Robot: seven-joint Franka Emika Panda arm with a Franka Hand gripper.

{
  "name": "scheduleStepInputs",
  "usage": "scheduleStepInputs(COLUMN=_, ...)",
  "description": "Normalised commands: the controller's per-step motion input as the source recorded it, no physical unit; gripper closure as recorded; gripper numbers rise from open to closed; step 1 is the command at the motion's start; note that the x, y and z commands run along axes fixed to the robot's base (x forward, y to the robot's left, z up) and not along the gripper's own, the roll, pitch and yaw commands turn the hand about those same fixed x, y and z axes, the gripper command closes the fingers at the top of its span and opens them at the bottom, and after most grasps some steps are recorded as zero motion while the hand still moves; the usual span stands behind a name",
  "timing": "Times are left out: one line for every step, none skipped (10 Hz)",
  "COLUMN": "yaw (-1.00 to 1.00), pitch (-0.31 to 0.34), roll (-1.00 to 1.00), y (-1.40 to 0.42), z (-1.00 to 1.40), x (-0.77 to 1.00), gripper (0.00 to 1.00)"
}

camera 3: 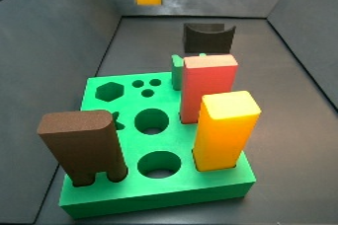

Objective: Pick up the 3 prong object. Move up. Rotate the 3 prong object. Place the 3 prong object on the fixture. Regrasp the 3 prong object. Move to above the board. Insert the 3 prong object.
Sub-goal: Place the 3 prong object on the fixture.

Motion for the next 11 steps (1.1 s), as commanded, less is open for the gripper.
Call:
scheduleStepInputs(yaw=-0.02, pitch=0.029, roll=0.02, y=0.01, z=1.0, x=-0.03, gripper=1.0)
scheduleStepInputs(yaw=-0.02, pitch=0.036, roll=0.03, y=0.01, z=0.97, x=-0.03, gripper=1.0)
scheduleStepInputs(yaw=-0.02, pitch=0.041, roll=0.03, y=0.01, z=0.76, x=-0.02, gripper=1.0)
scheduleStepInputs(yaw=-0.02, pitch=0.051, roll=0.04, y=0.01, z=0.59, x=-0.01, gripper=1.0)
scheduleStepInputs(yaw=-0.02, pitch=0.064, roll=0.04, y=0.01, z=0.42, x=0.0, gripper=1.0)
scheduleStepInputs(yaw=-0.02, pitch=0.078, roll=0.04, y=0.01, z=0.21, x=0.0, gripper=1.0)
scheduleStepInputs(yaw=-0.03, pitch=-0.246, roll=-0.18, y=-0.63, z=-0.01, x=1.0, gripper=1.0)
scheduleStepInputs(yaw=-0.01, pitch=-0.226, roll=-0.18, y=-0.61, z=-0.05, x=1.0, gripper=1.0)
scheduleStepInputs(yaw=0.01, pitch=-0.176, roll=-0.16, y=-0.54, z=-0.05, x=1.0, gripper=1.0)
scheduleStepInputs(yaw=0.01, pitch=-0.094, roll=-0.15, y=-0.45, z=-0.04, x=1.0, gripper=1.0)
scheduleStepInputs(yaw=0.01, pitch=-0.06, roll=-0.14, y=-0.42, z=-0.04, x=1.0, gripper=1.0)
